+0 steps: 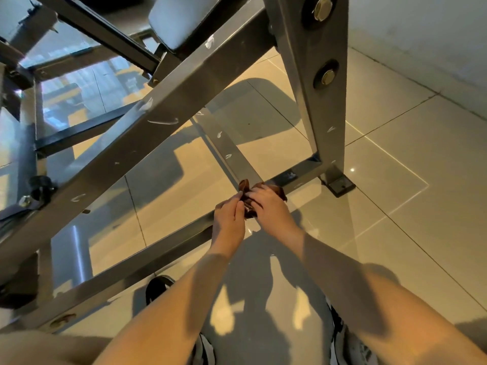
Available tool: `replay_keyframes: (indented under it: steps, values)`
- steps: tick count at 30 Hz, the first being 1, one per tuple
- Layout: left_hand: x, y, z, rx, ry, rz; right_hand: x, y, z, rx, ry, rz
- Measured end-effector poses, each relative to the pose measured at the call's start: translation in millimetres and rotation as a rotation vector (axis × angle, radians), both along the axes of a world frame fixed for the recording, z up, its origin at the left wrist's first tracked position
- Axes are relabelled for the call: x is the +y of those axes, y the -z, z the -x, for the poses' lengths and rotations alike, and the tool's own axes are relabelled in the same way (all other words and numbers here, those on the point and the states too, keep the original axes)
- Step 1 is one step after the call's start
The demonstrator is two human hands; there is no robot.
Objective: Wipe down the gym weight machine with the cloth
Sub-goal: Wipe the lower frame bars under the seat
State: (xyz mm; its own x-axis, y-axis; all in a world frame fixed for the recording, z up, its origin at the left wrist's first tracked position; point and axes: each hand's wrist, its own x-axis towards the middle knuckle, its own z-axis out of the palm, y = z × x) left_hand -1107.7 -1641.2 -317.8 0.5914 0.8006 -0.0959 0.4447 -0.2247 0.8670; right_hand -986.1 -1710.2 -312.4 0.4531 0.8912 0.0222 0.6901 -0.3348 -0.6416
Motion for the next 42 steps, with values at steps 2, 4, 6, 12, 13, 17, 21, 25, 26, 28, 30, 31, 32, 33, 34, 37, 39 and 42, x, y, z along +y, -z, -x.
replay_keyframes:
  steps: [2,4,6,12,13,17,21,25,26,28,30,31,32,33,34,37,39,42]
  values:
    - [0,2,2,0.096,0.022,-0.09,0,0,-20,-0.021,-0.024,0.015]
    - [0,0,6,0.197,0.068,-0.128,3,-4,-43,0.015,0.146,0.031]
    - [1,-2,8,0.21,0.086,-0.116,10,-6,-48,-0.025,0.295,0.084]
    - [3,4,3,0.003,-0.036,-0.036,11,-1,7,0.035,0.084,0.024]
    - [5,9,3,-0.005,-0.043,-0.02,8,2,9,0.035,0.065,0.02]
    - [9,19,4,0.038,-0.026,-0.045,0,-1,-17,-0.034,0.011,0.042]
    - [3,4,8,0.107,0.01,-0.061,1,-5,-54,-0.02,0.285,0.113]
    - [0,-4,8,0.051,0.012,-0.018,11,-6,-16,-0.003,0.201,0.062]
    - [0,-4,8,0.016,0.005,-0.03,11,-6,-3,0.043,0.15,0.027]
    - [1,-4,11,-0.046,-0.035,-0.051,5,-2,23,0.114,0.069,0.004]
    - [2,-4,13,-0.072,-0.028,-0.003,-2,1,36,0.137,0.026,-0.041]
    - [2,-3,12,-0.09,-0.025,0.034,-5,2,37,0.14,-0.001,-0.055]
    - [1,-6,13,-0.073,-0.011,0.033,-6,2,33,0.131,-0.042,-0.044]
    - [1,-5,11,-0.094,-0.004,0.045,-6,2,25,0.107,-0.076,-0.023]
    - [1,-6,11,-0.071,0.001,0.033,-6,2,15,0.078,-0.082,-0.002]
    - [4,1,12,0.049,0.035,-0.034,-3,-2,-21,0.035,0.086,0.048]
    - [5,2,14,0.104,0.039,-0.048,1,-4,-34,0.044,0.223,0.086]
    - [4,-1,14,0.09,0.025,-0.056,7,-9,-21,0.022,0.233,0.096]
